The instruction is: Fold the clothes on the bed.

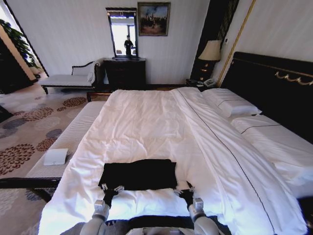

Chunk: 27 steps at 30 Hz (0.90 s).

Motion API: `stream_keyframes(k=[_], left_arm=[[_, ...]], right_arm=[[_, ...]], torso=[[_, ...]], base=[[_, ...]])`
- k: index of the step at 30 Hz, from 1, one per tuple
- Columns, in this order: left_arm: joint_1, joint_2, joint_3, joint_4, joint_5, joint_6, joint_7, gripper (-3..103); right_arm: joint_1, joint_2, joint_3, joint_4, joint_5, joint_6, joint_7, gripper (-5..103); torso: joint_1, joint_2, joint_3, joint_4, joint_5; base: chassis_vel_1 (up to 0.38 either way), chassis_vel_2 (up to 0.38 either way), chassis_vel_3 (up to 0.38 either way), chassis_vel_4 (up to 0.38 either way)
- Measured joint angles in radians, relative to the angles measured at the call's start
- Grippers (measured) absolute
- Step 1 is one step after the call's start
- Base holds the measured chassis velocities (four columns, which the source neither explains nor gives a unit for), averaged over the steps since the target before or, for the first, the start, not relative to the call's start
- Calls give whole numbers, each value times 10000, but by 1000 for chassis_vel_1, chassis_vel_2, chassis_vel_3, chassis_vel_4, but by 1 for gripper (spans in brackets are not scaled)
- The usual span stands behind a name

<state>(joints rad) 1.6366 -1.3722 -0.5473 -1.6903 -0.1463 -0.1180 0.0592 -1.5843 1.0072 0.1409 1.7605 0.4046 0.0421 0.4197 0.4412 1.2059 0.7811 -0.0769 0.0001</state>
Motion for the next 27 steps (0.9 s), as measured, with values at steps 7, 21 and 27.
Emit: stream_keyframes(k=[7,21,27], left_arm=[[-41,320,-480,-692,-1547,64,-36,100],[-2529,-453,-308,1254,-2419,836,-408,100],[-3439,-280,-673,1938,-3265,990,-789,100]], right_arm=[[-471,-212,296,910,210,277,337,100],[332,-64,82,1240,547,840,197,100],[290,28,144,842,868,993,-16,100]], torso=[[0,0,2,-5,-2],[2,-1,3,-1,-3],[2,-1,2,-3,-1]], base=[[0,0,0,0],[0,0,0,0],[0,0,0,0]])
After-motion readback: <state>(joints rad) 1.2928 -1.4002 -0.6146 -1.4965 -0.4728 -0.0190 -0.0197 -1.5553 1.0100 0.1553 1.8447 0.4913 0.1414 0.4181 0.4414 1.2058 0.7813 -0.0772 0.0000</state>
